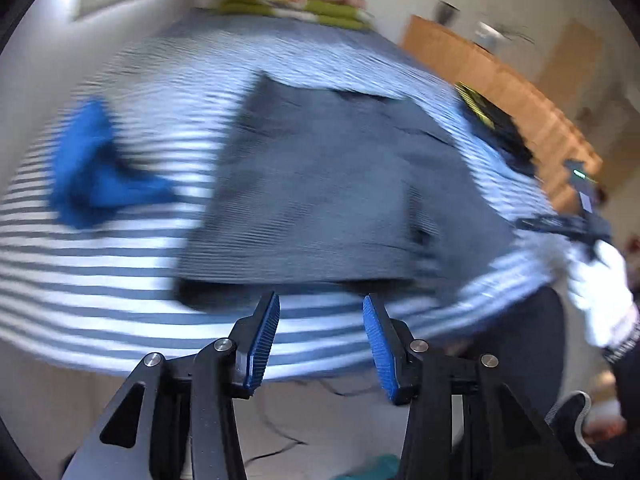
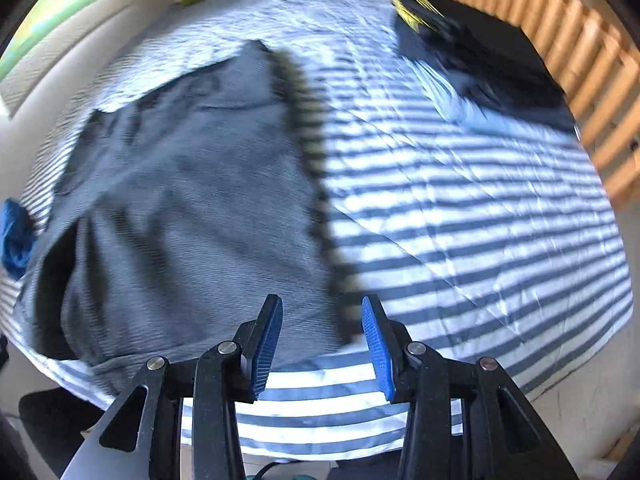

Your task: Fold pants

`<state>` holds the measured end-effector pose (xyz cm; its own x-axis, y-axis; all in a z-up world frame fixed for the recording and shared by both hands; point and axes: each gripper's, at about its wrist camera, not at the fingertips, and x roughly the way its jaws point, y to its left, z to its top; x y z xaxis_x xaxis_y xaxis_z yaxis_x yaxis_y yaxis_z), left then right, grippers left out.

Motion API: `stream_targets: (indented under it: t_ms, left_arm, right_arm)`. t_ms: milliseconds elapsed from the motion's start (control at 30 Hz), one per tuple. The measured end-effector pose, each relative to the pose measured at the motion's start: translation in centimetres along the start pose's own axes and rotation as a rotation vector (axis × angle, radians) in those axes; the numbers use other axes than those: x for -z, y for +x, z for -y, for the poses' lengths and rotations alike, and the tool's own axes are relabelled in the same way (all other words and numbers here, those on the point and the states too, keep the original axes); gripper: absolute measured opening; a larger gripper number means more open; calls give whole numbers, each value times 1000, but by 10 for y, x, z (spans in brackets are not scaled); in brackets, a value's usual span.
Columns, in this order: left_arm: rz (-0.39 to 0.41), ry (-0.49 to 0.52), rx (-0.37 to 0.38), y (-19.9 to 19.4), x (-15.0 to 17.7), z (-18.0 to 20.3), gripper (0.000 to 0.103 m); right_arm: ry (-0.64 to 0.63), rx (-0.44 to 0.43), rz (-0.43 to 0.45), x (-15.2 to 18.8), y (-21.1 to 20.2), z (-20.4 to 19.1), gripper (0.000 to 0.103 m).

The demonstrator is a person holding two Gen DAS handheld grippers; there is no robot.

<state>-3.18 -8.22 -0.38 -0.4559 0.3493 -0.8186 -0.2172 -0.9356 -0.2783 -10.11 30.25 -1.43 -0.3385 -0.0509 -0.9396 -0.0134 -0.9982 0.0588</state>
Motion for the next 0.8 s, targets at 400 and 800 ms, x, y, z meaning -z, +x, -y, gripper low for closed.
stream_targets:
  t_ms: [400,800]
  left_arm:
    - [-114,6,85,103,-29,57,9]
    - [-208,65,194,95,-17,85,10]
  right_arm:
    - [-78,-35,-82,7,34,-14,45]
    - [54,-103,38,-8,-20,22,11]
